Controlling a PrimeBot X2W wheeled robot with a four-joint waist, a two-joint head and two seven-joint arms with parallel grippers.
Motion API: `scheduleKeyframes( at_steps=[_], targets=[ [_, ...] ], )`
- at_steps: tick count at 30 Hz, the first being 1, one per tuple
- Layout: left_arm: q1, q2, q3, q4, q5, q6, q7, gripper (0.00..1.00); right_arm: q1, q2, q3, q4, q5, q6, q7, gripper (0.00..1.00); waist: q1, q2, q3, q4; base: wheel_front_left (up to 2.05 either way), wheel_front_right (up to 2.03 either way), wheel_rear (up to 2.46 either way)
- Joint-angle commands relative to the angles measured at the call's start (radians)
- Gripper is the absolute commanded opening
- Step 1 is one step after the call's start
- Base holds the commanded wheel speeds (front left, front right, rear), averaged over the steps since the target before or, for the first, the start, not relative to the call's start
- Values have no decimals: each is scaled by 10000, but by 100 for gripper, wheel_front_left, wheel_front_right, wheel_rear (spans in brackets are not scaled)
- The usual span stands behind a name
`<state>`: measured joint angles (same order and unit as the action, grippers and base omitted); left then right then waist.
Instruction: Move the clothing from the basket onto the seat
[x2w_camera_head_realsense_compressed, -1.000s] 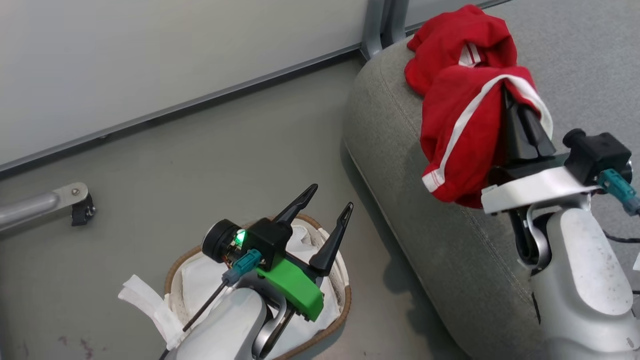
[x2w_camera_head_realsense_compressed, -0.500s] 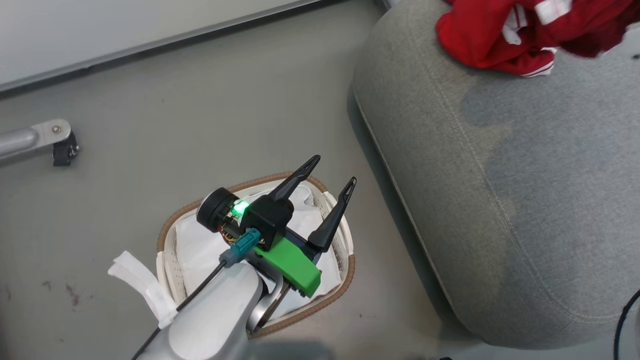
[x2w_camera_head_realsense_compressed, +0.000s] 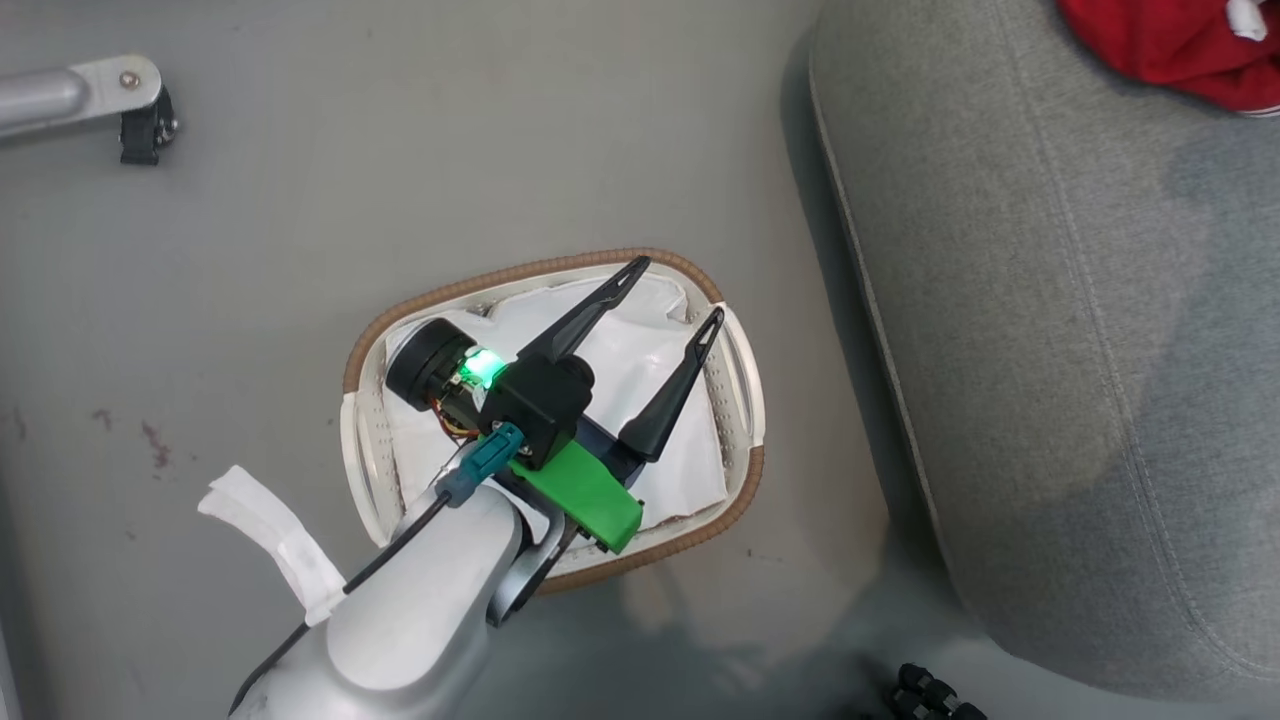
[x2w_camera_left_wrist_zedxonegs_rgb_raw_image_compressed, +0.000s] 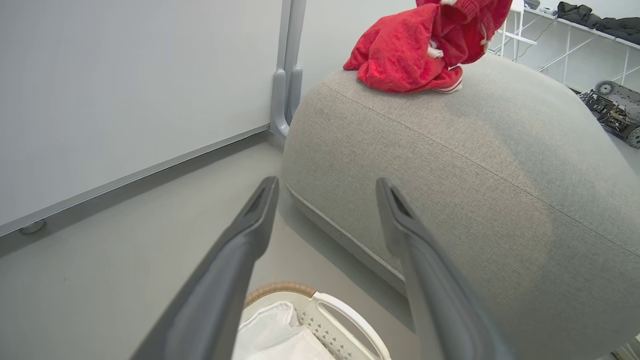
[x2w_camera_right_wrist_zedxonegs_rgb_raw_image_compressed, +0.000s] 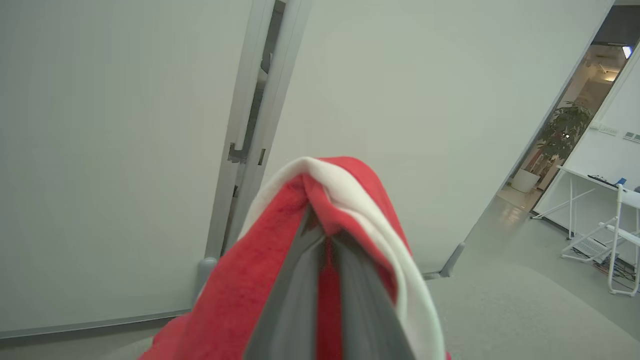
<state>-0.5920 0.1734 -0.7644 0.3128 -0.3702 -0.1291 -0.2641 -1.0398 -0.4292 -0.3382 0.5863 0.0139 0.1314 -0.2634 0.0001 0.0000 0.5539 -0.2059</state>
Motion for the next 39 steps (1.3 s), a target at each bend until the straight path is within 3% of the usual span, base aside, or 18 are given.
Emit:
scheduleKeyframes(
  at_steps=[1,14,15,17,18,19,31,39],
  targets=[
    [-237,79,63,-38,54,-28,-3,100,258,133,-109,209,-92,-14,-21,0,-1,0,723,383,0,0,0],
    [-137,134,155,93,122,-28,-3,100,1023,924,-940,956,-454,-15,-21,0,-1,0,1164,271,0,0,0],
    [-94,144,169,112,114,-28,-3,100,1067,962,-947,927,-488,-15,-21,5,-1,0,1139,235,0,0,0],
    [-17,148,197,160,107,-28,-3,100,1164,1080,-942,860,-510,-15,-21,38,-1,0,1068,169,0,0,0],
    [10,137,202,182,103,-28,-5,100,1197,1133,-933,835,-532,-15,-19,84,-1,0,1027,139,0,0,0],
    [34,117,205,207,89,-28,-3,100,1255,1189,-914,788,-547,-15,-21,100,-1,0,970,102,0,0,0],
    [429,-174,674,150,-48,-28,-5,100,2591,1594,-325,-177,-530,-15,-21,100,-1,0,-140,-57,0,0,0],
    [980,-566,1277,76,-105,-28,-3,100,3176,1316,251,-612,-506,-15,-21,100,-1,0,-1350,150,0,0,0]
  ],
)
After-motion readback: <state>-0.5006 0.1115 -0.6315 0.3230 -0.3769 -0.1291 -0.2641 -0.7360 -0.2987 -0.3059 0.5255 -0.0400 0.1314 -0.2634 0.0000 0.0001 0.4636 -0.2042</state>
